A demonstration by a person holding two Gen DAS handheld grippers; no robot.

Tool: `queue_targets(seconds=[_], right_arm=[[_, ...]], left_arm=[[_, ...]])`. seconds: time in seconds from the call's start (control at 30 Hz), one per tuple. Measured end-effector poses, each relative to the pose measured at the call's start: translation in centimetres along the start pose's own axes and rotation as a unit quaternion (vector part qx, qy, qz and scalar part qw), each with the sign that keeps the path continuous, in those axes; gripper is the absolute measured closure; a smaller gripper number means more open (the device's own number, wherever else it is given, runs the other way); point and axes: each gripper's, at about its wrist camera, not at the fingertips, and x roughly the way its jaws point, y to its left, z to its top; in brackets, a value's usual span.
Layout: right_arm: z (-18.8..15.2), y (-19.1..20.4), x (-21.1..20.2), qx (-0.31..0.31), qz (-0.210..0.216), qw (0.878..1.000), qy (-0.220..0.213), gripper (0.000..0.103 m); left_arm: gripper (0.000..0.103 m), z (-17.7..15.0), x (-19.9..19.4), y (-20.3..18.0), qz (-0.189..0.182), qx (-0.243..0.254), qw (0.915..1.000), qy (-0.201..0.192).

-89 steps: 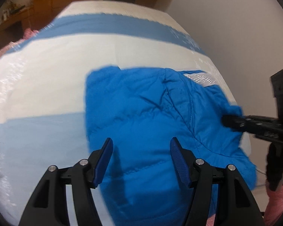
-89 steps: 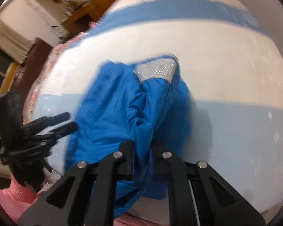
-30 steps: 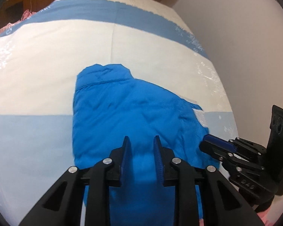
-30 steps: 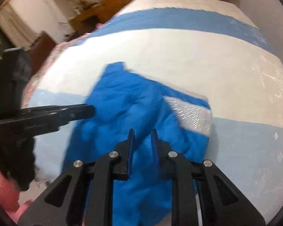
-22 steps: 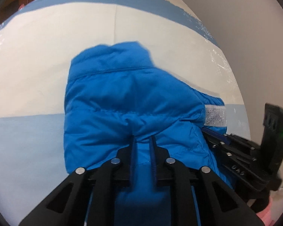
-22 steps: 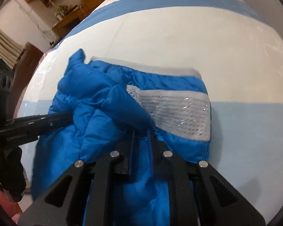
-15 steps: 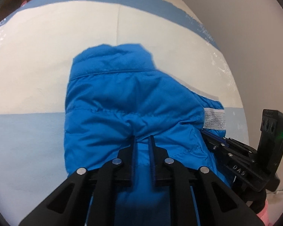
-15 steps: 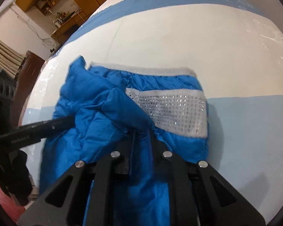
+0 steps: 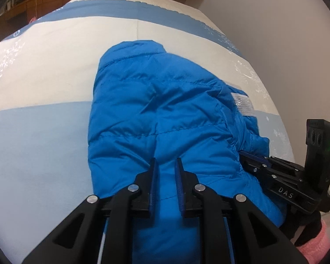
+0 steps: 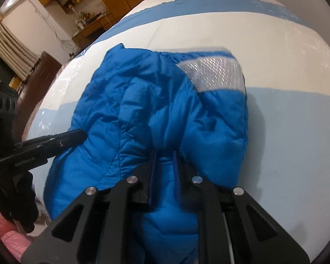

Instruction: Fold large clothes

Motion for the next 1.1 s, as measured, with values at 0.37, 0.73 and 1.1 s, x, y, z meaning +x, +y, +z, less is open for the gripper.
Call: queue_targets(seconds=[0.37, 0.73, 1.1], right_arm=[[1.1, -0.2, -2.8, 0.031, 0.012, 0.999, 0.002, 0.077], [1.0, -1.8, -7.2, 0.037, -0.013, 0.999, -0.013, 0.028], [0.7, -6.2, -5.2, 0.137, 0.073, 0.988, 0.027, 0.019]], left_arm=[[0.07, 0.8, -1.8, -0.5, 0.028, 0.007, 0.9996, 0.0], [0.038, -0.3, -4.3, 2.4, 0.047, 0.001, 0.9988, 0.011], [0.026, 0.5, -4.6, 2.9, 0.028, 0.009, 0.9994, 0.017]])
